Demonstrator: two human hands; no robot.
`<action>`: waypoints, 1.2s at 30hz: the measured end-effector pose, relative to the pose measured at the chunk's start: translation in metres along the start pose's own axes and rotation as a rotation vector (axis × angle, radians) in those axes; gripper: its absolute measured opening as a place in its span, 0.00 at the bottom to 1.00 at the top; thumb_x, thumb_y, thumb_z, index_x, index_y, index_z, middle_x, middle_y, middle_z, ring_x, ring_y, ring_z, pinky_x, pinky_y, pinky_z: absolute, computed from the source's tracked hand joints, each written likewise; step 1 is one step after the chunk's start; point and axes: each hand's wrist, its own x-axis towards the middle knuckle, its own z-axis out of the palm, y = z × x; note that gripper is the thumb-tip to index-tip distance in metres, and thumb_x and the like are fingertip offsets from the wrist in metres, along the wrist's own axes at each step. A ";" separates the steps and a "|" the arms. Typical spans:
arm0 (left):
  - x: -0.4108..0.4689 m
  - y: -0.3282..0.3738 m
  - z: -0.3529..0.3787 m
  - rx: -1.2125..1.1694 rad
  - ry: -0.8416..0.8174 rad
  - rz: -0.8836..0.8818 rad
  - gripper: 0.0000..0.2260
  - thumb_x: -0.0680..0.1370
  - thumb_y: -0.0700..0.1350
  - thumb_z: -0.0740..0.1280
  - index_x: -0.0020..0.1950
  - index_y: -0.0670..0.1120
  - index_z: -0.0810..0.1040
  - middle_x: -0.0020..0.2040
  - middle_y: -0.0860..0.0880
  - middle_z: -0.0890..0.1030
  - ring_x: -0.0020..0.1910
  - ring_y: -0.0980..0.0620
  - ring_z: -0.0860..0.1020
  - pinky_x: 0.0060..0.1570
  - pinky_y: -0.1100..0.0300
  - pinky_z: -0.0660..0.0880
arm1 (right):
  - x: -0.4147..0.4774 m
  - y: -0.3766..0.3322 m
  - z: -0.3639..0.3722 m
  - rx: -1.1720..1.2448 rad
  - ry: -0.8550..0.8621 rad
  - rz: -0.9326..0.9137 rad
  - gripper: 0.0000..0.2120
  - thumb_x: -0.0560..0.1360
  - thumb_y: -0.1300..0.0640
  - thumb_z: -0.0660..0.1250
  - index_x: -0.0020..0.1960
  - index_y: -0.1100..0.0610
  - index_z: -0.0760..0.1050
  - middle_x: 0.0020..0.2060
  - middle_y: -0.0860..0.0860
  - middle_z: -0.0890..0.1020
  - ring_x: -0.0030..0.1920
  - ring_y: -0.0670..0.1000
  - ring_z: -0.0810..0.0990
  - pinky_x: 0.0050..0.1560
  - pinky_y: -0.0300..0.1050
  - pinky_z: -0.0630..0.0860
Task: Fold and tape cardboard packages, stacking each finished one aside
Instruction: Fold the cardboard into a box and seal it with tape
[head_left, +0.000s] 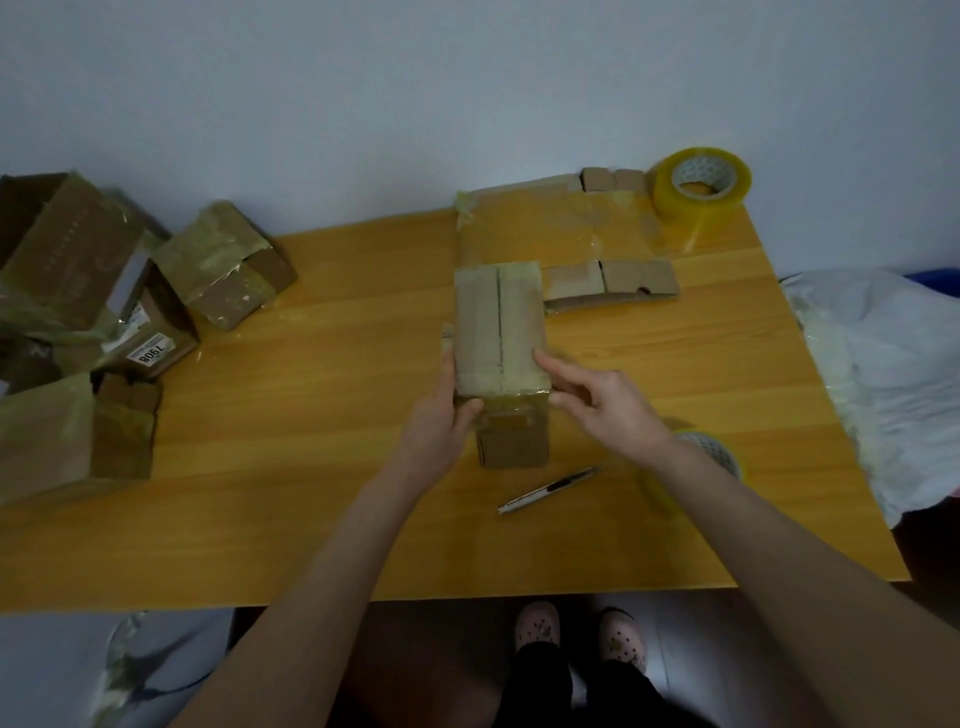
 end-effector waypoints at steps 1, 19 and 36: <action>0.001 0.000 -0.002 0.013 -0.004 0.010 0.30 0.82 0.44 0.58 0.78 0.44 0.44 0.68 0.40 0.72 0.61 0.43 0.74 0.59 0.50 0.72 | 0.002 0.001 0.000 -0.034 0.020 -0.016 0.26 0.77 0.59 0.67 0.72 0.45 0.65 0.64 0.50 0.77 0.54 0.53 0.82 0.56 0.38 0.76; 0.005 -0.025 0.043 0.007 -0.003 -0.248 0.14 0.82 0.41 0.57 0.68 0.40 0.68 0.40 0.49 0.73 0.34 0.53 0.71 0.26 0.67 0.63 | 0.008 -0.014 0.027 -0.416 0.242 -0.068 0.24 0.74 0.53 0.71 0.65 0.59 0.69 0.33 0.56 0.82 0.30 0.57 0.79 0.28 0.46 0.72; 0.014 0.012 0.024 -0.316 0.220 -0.095 0.26 0.82 0.57 0.50 0.78 0.47 0.55 0.67 0.44 0.73 0.62 0.45 0.75 0.59 0.45 0.74 | 0.007 -0.007 0.025 -0.335 0.163 0.022 0.27 0.78 0.40 0.58 0.75 0.36 0.54 0.56 0.57 0.74 0.47 0.57 0.76 0.43 0.49 0.76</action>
